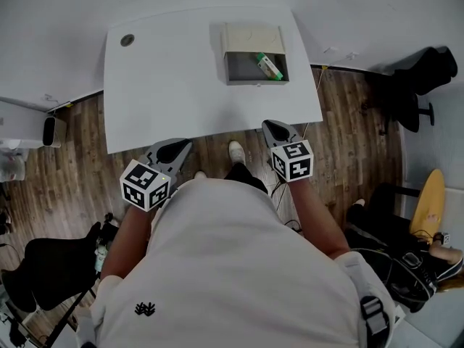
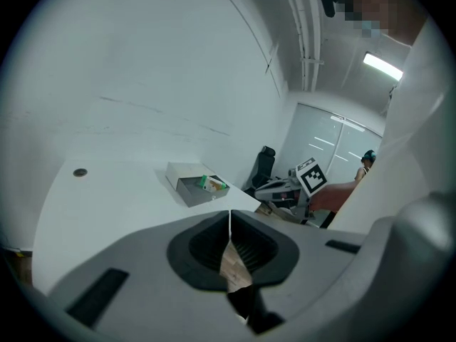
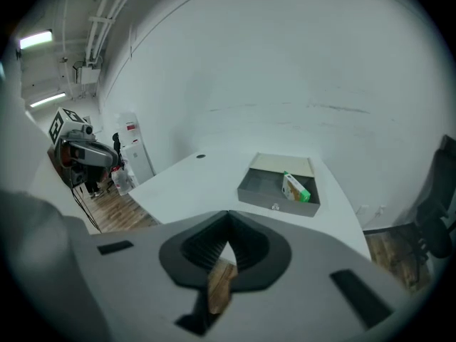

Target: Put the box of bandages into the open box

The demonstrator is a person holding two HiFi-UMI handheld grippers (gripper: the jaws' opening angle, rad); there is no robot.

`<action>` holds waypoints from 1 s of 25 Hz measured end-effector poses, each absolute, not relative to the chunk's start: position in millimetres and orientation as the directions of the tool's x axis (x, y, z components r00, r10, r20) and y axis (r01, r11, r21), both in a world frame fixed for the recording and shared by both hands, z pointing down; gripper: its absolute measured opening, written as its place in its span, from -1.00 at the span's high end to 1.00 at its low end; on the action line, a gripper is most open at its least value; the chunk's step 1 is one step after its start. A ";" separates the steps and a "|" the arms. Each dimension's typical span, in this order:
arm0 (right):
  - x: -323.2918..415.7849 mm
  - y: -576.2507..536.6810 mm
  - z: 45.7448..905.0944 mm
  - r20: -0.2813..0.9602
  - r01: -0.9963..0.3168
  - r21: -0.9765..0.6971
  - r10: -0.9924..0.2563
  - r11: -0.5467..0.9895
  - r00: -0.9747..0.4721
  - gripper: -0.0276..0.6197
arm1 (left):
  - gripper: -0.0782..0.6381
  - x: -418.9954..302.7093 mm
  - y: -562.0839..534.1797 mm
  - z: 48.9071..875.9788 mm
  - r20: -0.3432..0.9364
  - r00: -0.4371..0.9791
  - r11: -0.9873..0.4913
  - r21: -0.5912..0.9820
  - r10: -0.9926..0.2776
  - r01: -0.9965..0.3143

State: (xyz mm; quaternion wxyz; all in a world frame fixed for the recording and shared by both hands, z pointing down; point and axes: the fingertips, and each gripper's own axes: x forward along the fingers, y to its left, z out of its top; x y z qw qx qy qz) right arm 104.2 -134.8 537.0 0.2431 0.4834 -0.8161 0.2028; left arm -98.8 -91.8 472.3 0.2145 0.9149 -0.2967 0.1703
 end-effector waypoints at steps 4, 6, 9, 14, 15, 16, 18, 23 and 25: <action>91.2 -115.2 532.1 0.583 -0.883 -0.113 -0.689 0.455 -0.430 0.89 | 0.75 -100.3 -83.9 475.7 0.432 0.780 -0.744 0.300 -0.452 -0.597; 86.0 -106.9 530.4 0.578 -0.883 -0.121 -0.691 0.454 -0.434 0.89 | 0.75 -100.2 -80.3 478.3 0.431 0.787 -0.751 0.304 -0.441 -0.587; 80.5 -94.9 528.7 0.576 -0.884 -0.122 -0.693 0.452 -0.434 0.89 | 0.75 -99.2 -74.3 481.1 0.427 0.798 -0.761 0.308 -0.425 -0.570; 76.7 -81.4 524.0 0.571 -0.888 -0.121 -0.701 0.444 -0.428 0.90 | 0.75 -96.8 -67.3 480.6 0.417 0.814 -0.775 0.317 -0.404 -0.547; 76.5 -79.8 523.7 0.570 -0.889 -0.121 -0.702 0.442 -0.427 0.90 | 0.75 -96.8 -66.0 480.5 0.415 0.817 -0.776 0.320 -0.401 -0.544; 76.2 -78.6 523.5 0.569 -0.890 -0.121 -0.703 0.440 -0.426 0.90 | 0.75 -97.1 -65.1 480.1 0.413 0.819 -0.776 0.323 -0.399 -0.541; 74.5 -77.1 522.7 0.570 -0.890 -0.120 -0.703 0.440 -0.424 0.90 | 0.75 -99.1 -64.2 478.9 0.411 0.820 -0.777 0.324 -0.399 -0.540; 64.2 -75.5 518.9 0.563 -0.880 -0.122 -0.698 0.459 -0.442 0.90 | 0.75 -107.5 -61.4 477.7 0.412 0.817 -0.775 0.319 -0.405 -0.545; 59.7 -75.7 517.2 0.558 -0.875 -0.122 -0.697 0.469 -0.451 0.90 | 0.75 -110.8 -60.3 479.1 0.413 0.815 -0.773 0.320 -0.407 -0.548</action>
